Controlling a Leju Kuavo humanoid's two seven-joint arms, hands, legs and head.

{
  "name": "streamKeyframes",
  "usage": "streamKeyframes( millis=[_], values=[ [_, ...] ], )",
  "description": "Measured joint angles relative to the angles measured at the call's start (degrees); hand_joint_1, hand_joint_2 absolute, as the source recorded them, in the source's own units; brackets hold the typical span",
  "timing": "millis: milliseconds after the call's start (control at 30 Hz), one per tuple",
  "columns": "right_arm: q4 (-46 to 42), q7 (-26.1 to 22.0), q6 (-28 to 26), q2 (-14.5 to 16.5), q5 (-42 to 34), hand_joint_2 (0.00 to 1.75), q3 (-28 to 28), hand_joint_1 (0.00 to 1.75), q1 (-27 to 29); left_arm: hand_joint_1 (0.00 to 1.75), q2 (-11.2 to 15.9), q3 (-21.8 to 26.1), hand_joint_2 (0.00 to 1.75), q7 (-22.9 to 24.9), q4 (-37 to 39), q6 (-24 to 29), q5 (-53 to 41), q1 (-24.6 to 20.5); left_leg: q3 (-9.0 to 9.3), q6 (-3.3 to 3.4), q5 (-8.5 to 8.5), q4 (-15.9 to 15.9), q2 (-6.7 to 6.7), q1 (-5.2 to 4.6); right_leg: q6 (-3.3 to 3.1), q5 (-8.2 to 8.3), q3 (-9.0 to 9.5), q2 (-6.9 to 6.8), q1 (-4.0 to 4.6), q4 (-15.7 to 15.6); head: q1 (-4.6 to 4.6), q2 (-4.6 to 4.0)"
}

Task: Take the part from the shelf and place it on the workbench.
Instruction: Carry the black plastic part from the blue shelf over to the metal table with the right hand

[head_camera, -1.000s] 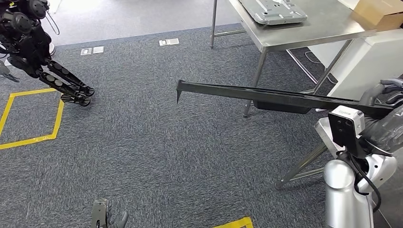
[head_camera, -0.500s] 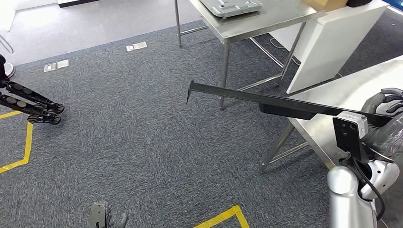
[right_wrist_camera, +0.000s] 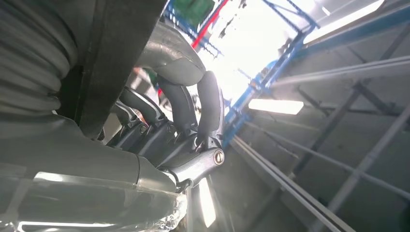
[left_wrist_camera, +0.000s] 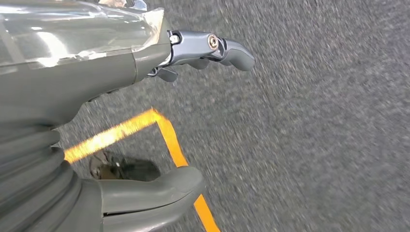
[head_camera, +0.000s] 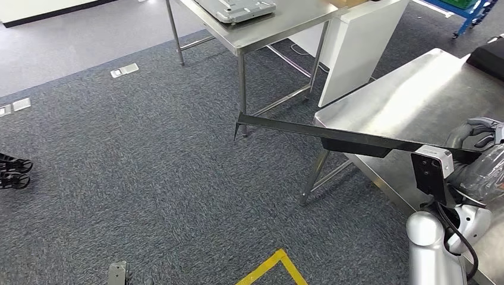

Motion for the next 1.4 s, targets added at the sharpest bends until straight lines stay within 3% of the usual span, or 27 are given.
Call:
streamKeyframes(
  millis=[67,133,167,200,267,333,367,433,467,500,567,633,667,700,733,800,867,900,967,1033,1100,1167,1200,1267,1300,1333,1400],
  values=[
    [0.1,0.2,0.0,0.09,0.6,1.75,-0.19,1.75,-0.43,0.0,0.04,-0.02,1.75,0.91,0.11,0.2,0.0,0.08,-0.03,0.44,0.52,-0.64,1.56,0.0,-0.4,-3.03,-2.89,-3.49,0.23,5.91,0.58,0.0],
    [0.25,0.5,0.0,0.37,1.22,1.75,-0.19,1.75,-0.63,0.0,0.05,-0.01,1.75,1.57,0.3,0.31,0.0,0.35,-0.27,0.52,0.57,-0.62,3.27,-0.17,-0.37,-5.96,-6.0,-4.97,0.17,13.24,0.84,0.0],
    [0.33,0.61,0.0,0.5,1.44,1.75,-0.2,1.75,-0.62,0.0,0.05,-0.01,1.75,1.74,0.4,0.34,0.0,0.46,-0.36,0.51,0.57,-0.58,4.08,-0.22,-0.1,-6.53,-6.6,-5.23,0.12,15.05,0.87,0.0],
    [0.39,0.67,0.0,0.63,1.56,1.75,-0.21,1.75,-0.62,0.0,0.04,-0.01,1.75,1.81,0.48,0.36,0.0,0.52,-0.42,0.48,0.55,-0.53,4.87,-0.24,0.35,-6.17,-5.89,-5.47,0.08,14.38,0.9,0.0],
    [0.45,0.73,0.0,0.8,1.63,1.75,-0.23,1.75,-0.71,0.0,0.02,-0.02,1.75,2.09,0.6,0.44,0.01,0.49,-0.42,0.25,0.39,-0.27,6.27,-0.29,1.32,-3.66,-1.01,-7.15,0.09,6.57,0.97,0.0],
    [0.52,0.75,0.0,0.98,1.83,1.75,-0.22,1.75,-1.01,0.0,0.03,0.0,1.75,2.67,0.67,0.81,0.21,0.46,-0.42,-0.3,0.05,0.14,7.44,-0.65,1.19,-1.77,3.33,-9.45,0.29,-0.55,1.05,0.0],
    [0.6,0.76,0.0,1.06,1.95,1.75,-0.22,1.75,-1.21,0.0,0.05,0.02,1.75,2.94,0.69,1.06,0.4,0.46,-0.38,-0.6,-0.06,0.28,7.95,-0.83,0.75,-1.51,3.96,-9.93,0.41,-1.67,1.05,0.0],
    [0.91,0.77,0.0,1.21,2.11,1.75,-0.21,1.75,-1.85,0.0,0.1,0.07,1.75,3.15,0.72,1.4,0.91,0.49,-0.31,-1.14,-0.16,0.38,9.02,-0.85,-0.2,-1.2,3.81,-8.77,0.5,-1.92,0.96,0.0],
    [1.1,0.77,0.0,1.25,2.16,1.75,-0.19,1.75,-2.34,0.0,0.17,0.08,1.75,3.09,0.72,1.45,1.1,0.49,-0.39,-1.53,-0.48,0.68,8.54,-0.69,-0.55,-1.0,3.68,-8.08,0.4,-1.97,0.92,0.0],
    [1.31,0.78,0.0,1.29,2.19,1.75,-0.16,1.75,-2.91,0.0,0.25,0.09,1.75,2.96,0.72,1.46,1.26,0.49,-0.73,-1.9,-1.26,1.57,7.33,-0.48,-0.87,-0.8,3.58,-7.41,0.24,-2.02,0.84,0.0],
    [1.75,0.83,0.0,1.47,2.21,1.75,0.07,1.75,-3.98,0.0,0.42,0.09,1.75,2.66,0.74,1.43,1.41,0.63,-3.02,-2.58,-4.66,6.75,3.74,-0.06,-1.35,-0.5,3.38,-6.17,-0.01,-2.07,0.58,0.0],
    [2.2,0.95,0.0,1.7,2.11,1.75,0.33,1.75,-4.5,0.0,0.49,0.1,1.75,2.33,0.78,1.36,1.53,0.83,-6.66,-2.84,-8.09,14.2,2.21,0.11,-1.6,-0.33,3.15,-4.79,0.09,-2.04,0.4,0.0],
    [2.39,1.03,0.0,1.78,2.02,1.75,0.39,1.75,-4.56,0.0,0.52,0.1,1.75,2.18,0.78,1.3,1.52,0.86,-7.77,-2.82,-8.43,16.24,2.03,0.14,-1.66,-0.26,3.08,-4.03,0.15,-2.02,0.38,0.0],
    [2.54,1.11,0.0,1.8,1.93,1.75,0.4,1.75,-4.57,0.0,0.55,0.1,1.75,2.06,0.78,1.25,1.49,0.83,-7.84,-2.7,-7.6,16.17,1.9,0.15,-1.7,-0.2,3.06,-3.28,0.2,-2.01,0.36,0.0],
    [2.63,1.16,0.0,1.81,1.85,1.75,0.4,1.75,-4.61,0.0,0.57,0.09,1.75,2.01,0.78,1.21,1.43,0.75,-6.74,-2.49,-5.8,13.83,1.63,0.15,-1.69,-0.14,3.08,-2.52,0.22,-2.0,0.35,0.0],
    [2.68,1.23,0.0,1.83,1.77,1.75,0.4,1.75,-4.77,0.0,0.68,0.08,1.75,1.96,0.78,1.11,1.27,0.54,-2.81,-1.89,-1.91,6.08,-0.58,0.28,-1.54,0.01,3.07,-1.07,0.3,-1.96,0.31,0.0],
    [2.71,1.28,0.0,1.83,1.68,1.75,0.4,1.75,-4.98,0.0,0.78,0.05,1.75,1.89,0.78,0.93,1.02,0.34,-0.49,-1.51,-0.44,1.46,-2.22,0.29,-1.11,0.27,2.74,0.27,0.32,-1.91,0.32,0.0],
    [2.73,1.31,0.0,1.81,1.64,1.75,0.39,1.75,-5.02,0.0,0.8,0.04,1.75,1.85,0.77,0.85,0.9,0.23,-0.31,-1.43,-0.55,1.05,-2.13,0.2,-0.81,0.45,2.5,0.89,0.27,-1.94,0.35,0.0],
    [2.8,1.36,-0.01,1.58,1.56,1.75,0.32,1.75,-5.03,0.0,0.73,0.0,1.75,1.83,0.75,0.76,0.72,-0.18,-0.32,-1.03,-0.14,0.65,-0.61,0.15,-0.17,0.71,1.93,1.58,0.08,-1.97,0.33,0.0],
    [2.95,1.38,-0.02,1.09,1.4,1.75,0.09,1.75,-5.37,0.0,0.67,-0.15,1.75,1.76,0.72,0.46,0.64,-0.67,-0.24,-0.28,0.47,-0.14,0.86,0.33,-0.05,-0.63,0.3,-0.7,0.28,0.47,0.82,0.0],
    [3.17,1.39,-0.02,0.72,1.11,1.75,-0.07,1.75,-5.81,0.0,0.69,-0.48,1.75,1.67,0.69,0.1,0.51,-0.86,-0.35,0.14,0.73,-0.48,2.35,0.26,-0.37,-3.92,-3.16,-4.01,0.39,7.54,1.44,0.0],
    [3.49,1.44,-0.02,0.56,0.92,1.75,-0.13,1.75,-5.9,0.0,0.69,-0.84,1.75,1.64,0.69,-0.08,0.4,-0.87,-0.53,0.16,0.75,-0.42,3.97,0.11,-0.15,-6.21,-6.01,-5.13,0.27,14.04,1.58,0.0],
    [3.66,1.46,-0.02,0.49,0.91,1.75,-0.16,1.75,-5.89,0.0,0.67,-0.96,1.75,1.63,0.69,-0.14,0.37,-0.88,-0.58,0.14,0.73,-0.39,4.75,0.08,0.25,-6.13,-5.92,-5.33,0.2,14.39,1.6,0.0],
    [3.95,1.49,-0.02,0.4,0.91,1.75,-0.21,1.75,-5.99,0.0,0.58,-1.15,1.75,1.61,0.69,-0.35,0.34,-0.95,-0.59,-0.04,0.61,-0.22,6.21,0.08,1.29,-3.78,-2.21,-6.56,0.12,8.23,1.64,0.0],
    [4.03,1.49,-0.02,0.39,0.91,1.75,-0.21,1.75,-6.1,0.0,0.57,-1.24,1.75,1.57,0.68,-0.44,0.32,-1.03,-0.59,-0.25,0.47,-0.05,6.84,-0.06,1.5,-2.56,0.17,-8.12,0.2,3.97,1.7,0.0],
    [4.11,1.49,-0.02,0.39,0.91,1.75,-0.21,1.75,-6.19,0.0,0.56,-1.32,1.75,1.5,0.66,-0.5,0.32,-1.12,-0.58,-0.53,0.3,0.15,7.4,-0.22,1.4,-1.57,2.08,-9.29,0.29,0.57,1.72,0.0],
    [4.31,1.49,-0.02,0.36,0.92,1.75,-0.22,1.75,-6.32,0.0,0.55,-1.4,1.75,1.34,0.63,-0.58,0.32,-1.3,-0.56,-1.1,0.13,0.41,8.44,-0.55,0.51,-0.94,3.34,-10.15,0.55,-1.83,1.72,0.0]
  ],
)
